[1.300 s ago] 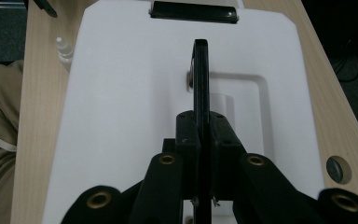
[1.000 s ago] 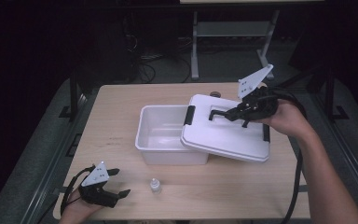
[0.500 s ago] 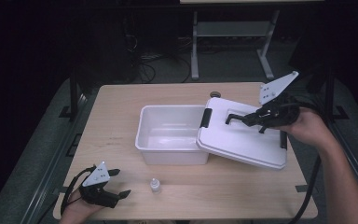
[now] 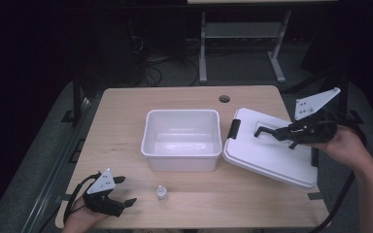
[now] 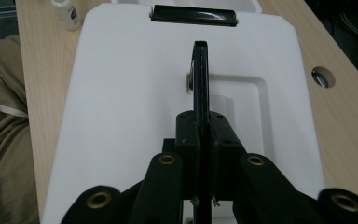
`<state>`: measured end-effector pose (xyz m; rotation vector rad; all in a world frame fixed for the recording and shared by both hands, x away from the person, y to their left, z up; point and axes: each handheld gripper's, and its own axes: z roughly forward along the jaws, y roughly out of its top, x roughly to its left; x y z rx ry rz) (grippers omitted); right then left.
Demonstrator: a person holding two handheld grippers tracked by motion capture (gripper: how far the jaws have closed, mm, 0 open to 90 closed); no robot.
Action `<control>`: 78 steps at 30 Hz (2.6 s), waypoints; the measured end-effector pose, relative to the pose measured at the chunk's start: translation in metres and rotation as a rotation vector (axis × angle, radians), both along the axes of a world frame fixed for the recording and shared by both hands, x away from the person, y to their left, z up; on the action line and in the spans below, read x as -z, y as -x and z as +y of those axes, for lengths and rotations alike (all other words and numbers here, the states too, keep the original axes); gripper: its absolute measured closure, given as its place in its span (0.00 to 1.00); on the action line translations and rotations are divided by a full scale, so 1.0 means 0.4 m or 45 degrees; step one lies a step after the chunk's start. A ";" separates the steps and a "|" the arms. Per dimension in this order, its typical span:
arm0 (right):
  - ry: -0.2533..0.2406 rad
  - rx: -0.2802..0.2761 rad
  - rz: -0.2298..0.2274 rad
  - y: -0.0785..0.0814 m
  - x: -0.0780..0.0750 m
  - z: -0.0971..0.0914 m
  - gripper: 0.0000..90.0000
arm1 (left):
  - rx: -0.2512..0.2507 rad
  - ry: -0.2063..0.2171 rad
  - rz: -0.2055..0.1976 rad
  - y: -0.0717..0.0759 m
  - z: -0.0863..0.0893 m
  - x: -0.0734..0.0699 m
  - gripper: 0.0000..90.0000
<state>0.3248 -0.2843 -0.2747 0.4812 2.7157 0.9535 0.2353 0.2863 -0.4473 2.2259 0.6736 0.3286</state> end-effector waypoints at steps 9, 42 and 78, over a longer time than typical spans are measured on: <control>-0.001 0.042 0.026 0.015 0.043 -0.042 0.93 | 0.004 -0.002 0.000 -0.001 -0.002 0.001 0.17; 0.041 0.047 0.183 -0.025 0.276 0.006 0.93 | -0.001 -0.004 0.011 -0.001 0.005 0.004 0.17; -0.041 0.150 0.162 0.045 0.362 0.031 0.55 | 0.075 -0.021 0.045 -0.005 -0.018 0.002 0.19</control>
